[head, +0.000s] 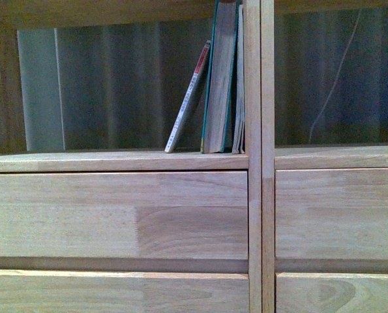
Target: Organize books on shelf
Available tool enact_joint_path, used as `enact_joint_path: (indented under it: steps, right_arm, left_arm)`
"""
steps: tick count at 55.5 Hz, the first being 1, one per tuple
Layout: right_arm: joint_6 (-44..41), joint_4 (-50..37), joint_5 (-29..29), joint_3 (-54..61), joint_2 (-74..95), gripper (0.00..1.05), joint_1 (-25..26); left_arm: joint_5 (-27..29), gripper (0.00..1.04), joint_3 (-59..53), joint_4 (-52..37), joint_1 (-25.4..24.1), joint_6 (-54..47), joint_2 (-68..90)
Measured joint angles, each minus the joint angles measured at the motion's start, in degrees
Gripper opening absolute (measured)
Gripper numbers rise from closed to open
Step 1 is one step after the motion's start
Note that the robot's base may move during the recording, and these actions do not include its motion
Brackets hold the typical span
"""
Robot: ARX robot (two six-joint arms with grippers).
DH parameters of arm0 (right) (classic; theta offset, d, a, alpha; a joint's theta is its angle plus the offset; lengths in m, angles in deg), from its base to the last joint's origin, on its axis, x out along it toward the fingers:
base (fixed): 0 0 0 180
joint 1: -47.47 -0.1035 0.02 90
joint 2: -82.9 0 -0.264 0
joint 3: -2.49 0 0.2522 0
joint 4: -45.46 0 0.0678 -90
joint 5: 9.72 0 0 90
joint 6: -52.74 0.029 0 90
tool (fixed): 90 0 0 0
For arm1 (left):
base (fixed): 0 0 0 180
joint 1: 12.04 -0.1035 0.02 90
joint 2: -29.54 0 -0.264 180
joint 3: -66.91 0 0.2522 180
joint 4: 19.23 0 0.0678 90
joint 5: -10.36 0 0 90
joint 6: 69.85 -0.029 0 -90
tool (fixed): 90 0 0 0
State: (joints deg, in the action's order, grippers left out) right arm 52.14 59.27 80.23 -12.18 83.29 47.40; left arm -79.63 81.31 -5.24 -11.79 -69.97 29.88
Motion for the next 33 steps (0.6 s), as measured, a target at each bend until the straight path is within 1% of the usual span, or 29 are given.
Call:
enact_joint_path:
  steps: [4,5,6,8,12,13,19,20,24,28,32,33]
  right_arm:
    - [0.0,0.0,0.0,0.0,0.0,0.03,0.0]
    - [0.0,0.0,0.0,0.0,0.0,0.03,0.0]
    - [0.0,0.0,0.0,0.0,0.0,0.05,0.0]
    - [0.0,0.0,0.0,0.0,0.0,0.1,0.0]
    - [0.0,0.0,0.0,0.0,0.0,0.24,0.0]
    - [0.0,0.0,0.0,0.0,0.0,0.26,0.0]
    - [-0.02,0.0,0.0,0.0,0.0,0.45,0.0]
    - [0.0,0.0,0.0,0.0,0.0,0.47,0.0]
    - [0.0,0.0,0.0,0.0,0.0,0.61,0.0]
    - [0.0,0.0,0.0,0.0,0.0,0.71,0.0]
    - [0.0,0.0,0.0,0.0,0.0,0.84,0.0]
    - [0.0,0.0,0.0,0.0,0.0,0.86,0.0]
  left_arm:
    - [-0.02,0.03,0.0,0.0,0.0,0.0,0.0]
    - [0.0,0.06,0.0,0.0,0.0,0.02,0.0]
    - [-0.02,0.1,0.0,0.0,0.0,0.02,0.0]
    - [-0.02,0.15,0.0,0.0,0.0,0.0,0.0]
    - [0.0,0.29,0.0,0.0,0.0,0.0,0.0]
    - [0.0,0.31,0.0,0.0,0.0,0.0,0.0]
    - [0.0,0.51,0.0,0.0,0.0,0.0,0.0]
    - [0.0,0.52,0.0,0.0,0.0,0.0,0.0]
    - [0.0,0.67,0.0,0.0,0.0,0.02,0.0]
    - [0.0,0.77,0.0,0.0,0.0,0.02,0.0]
    - [0.0,0.91,0.0,0.0,0.0,0.0,0.0]
    - [0.0,0.93,0.0,0.0,0.0,0.02,0.0]
